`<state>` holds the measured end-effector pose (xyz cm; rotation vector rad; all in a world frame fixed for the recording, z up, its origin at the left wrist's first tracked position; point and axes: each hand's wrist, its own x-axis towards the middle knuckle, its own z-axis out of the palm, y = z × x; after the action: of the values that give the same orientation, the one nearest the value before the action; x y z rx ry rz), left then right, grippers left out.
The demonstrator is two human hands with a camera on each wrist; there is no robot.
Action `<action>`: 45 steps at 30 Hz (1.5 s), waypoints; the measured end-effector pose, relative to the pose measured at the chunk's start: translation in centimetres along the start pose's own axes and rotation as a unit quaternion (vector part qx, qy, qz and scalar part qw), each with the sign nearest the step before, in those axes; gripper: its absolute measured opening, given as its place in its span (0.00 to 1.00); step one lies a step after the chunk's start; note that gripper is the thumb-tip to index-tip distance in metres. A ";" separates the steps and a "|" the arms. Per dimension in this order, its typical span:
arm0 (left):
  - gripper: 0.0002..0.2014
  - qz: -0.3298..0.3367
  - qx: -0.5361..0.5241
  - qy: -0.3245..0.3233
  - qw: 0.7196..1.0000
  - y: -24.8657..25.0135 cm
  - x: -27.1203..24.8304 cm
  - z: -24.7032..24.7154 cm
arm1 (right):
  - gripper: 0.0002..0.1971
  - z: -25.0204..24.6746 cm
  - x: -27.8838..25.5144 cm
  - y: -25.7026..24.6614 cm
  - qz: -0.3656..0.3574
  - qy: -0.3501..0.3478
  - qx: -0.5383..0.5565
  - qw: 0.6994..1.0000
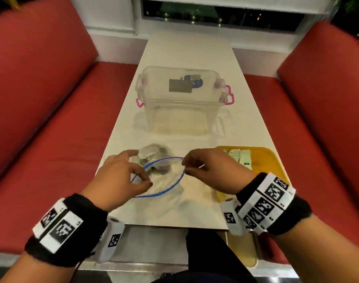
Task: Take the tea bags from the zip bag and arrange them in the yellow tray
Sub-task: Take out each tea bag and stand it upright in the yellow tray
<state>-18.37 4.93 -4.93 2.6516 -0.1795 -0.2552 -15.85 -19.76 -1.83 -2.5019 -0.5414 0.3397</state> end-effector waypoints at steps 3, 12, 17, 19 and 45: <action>0.12 0.003 -0.032 0.015 0.999 -1.5 -0.5 1.4 | 0.08 2.8 1.4 -2.1 -0.056 -0.053 -0.018 0.997; 0.29 0.061 -0.112 0.143 0.982 0.0 -0.1 2.2 | 0.06 9.2 8.4 -2.0 0.020 -0.077 -0.144 0.986; 0.28 0.076 -0.132 0.124 0.980 0.7 -0.2 2.3 | 0.12 9.7 10.7 -2.2 0.075 -0.096 -0.184 0.975; 0.28 0.084 -0.139 0.115 0.980 0.8 -0.3 2.6 | 0.12 9.3 11.0 -2.6 0.095 -0.132 -0.215 0.963; 0.30 0.068 -0.174 0.123 0.975 -0.8 0.7 2.7 | 0.12 10.4 10.6 -3.0 0.089 -0.051 -0.143 0.984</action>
<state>-18.15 4.33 -7.73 2.2850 -0.2131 0.0815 -11.01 -7.94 -9.96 -2.8319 -0.4318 0.4919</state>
